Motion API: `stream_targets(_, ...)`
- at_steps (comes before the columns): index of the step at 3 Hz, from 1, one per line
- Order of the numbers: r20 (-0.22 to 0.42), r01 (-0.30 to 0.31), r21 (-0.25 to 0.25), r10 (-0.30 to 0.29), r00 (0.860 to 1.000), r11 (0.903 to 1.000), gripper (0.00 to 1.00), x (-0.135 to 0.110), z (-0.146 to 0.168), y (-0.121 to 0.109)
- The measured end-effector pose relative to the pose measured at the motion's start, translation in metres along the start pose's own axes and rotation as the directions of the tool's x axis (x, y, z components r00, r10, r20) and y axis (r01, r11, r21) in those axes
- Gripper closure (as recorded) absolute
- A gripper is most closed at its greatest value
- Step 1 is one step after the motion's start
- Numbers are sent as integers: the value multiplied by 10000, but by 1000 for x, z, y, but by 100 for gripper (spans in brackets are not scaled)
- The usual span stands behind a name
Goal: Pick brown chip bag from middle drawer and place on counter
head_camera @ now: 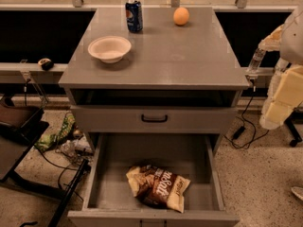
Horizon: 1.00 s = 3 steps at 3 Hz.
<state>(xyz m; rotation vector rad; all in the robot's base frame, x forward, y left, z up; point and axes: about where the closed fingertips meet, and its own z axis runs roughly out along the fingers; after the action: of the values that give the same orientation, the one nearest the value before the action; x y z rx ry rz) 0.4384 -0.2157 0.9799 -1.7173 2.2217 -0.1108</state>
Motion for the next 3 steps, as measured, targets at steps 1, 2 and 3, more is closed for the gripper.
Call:
stream_targets(1,1,0,0,0,10000,10000,0,0,0,0)
stream_targets(2,301,-172,-152,176,9994,9997,0,-5,27,15)
stream_targets(3,1115,-391,-259,418,9929,9989,0,-16,67,53)
